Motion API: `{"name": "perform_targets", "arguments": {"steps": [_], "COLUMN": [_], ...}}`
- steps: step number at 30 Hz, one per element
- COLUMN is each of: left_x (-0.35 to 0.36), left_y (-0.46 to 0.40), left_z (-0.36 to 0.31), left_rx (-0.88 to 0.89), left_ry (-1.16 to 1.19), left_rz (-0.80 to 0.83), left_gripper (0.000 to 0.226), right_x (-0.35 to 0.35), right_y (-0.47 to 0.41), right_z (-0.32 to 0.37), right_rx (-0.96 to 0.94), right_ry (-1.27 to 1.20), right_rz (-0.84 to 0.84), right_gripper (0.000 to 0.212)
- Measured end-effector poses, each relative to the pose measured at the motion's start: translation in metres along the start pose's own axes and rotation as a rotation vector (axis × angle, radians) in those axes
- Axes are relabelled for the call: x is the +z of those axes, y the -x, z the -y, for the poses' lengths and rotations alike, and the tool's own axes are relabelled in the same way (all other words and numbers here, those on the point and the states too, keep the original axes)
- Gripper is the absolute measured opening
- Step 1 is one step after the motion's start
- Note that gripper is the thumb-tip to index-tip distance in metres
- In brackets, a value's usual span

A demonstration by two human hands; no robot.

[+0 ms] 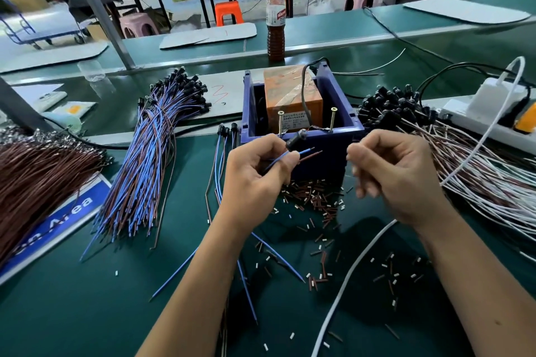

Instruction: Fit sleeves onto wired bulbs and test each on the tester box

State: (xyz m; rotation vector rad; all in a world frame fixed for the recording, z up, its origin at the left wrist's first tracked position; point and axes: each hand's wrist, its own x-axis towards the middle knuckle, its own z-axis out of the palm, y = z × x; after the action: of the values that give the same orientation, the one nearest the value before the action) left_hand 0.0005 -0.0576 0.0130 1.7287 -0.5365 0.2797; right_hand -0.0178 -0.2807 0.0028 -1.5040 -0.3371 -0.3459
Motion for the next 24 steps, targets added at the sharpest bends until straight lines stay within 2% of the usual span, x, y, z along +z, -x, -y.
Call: {"name": "perform_targets", "arguments": {"steps": [4,8,11,16,20,22,24], "left_x": [0.005,0.006,0.009,0.020,0.034,0.037,0.037], "left_y": [0.002,0.003,0.003,0.007,0.011,0.012,0.014], "left_z": [0.001,0.003,0.002,-0.001,-0.004,-0.004,-0.004], "left_rx": [-0.024,-0.036,-0.036,-0.030,-0.018,0.021,0.069], "left_ry": [0.021,0.041,0.029,0.087,0.177,0.155,0.060], "left_rz": [0.056,0.073,0.062,-0.061,-0.130,-0.189,-0.327], "left_gripper": [0.033,0.030,0.029,0.026,0.026,0.024,0.021], "right_x": [0.012,0.017,0.018,0.027,0.039,0.038,0.034], "right_y": [0.004,0.005,0.004,0.007,0.008,0.007,0.006], "right_z": [-0.004,-0.008,-0.010,-0.013,-0.014,-0.013,-0.012], "right_rx": [0.038,0.041,0.052,0.091,0.084,0.104,0.094], "right_ry": [-0.016,0.041,0.043,-0.153,-0.302,-0.377,-0.437], "right_rz": [0.123,0.127,0.112,0.122,0.066,0.030,0.015], "right_gripper": [0.026,0.011,0.010,0.020,0.013,0.015,0.012]}}
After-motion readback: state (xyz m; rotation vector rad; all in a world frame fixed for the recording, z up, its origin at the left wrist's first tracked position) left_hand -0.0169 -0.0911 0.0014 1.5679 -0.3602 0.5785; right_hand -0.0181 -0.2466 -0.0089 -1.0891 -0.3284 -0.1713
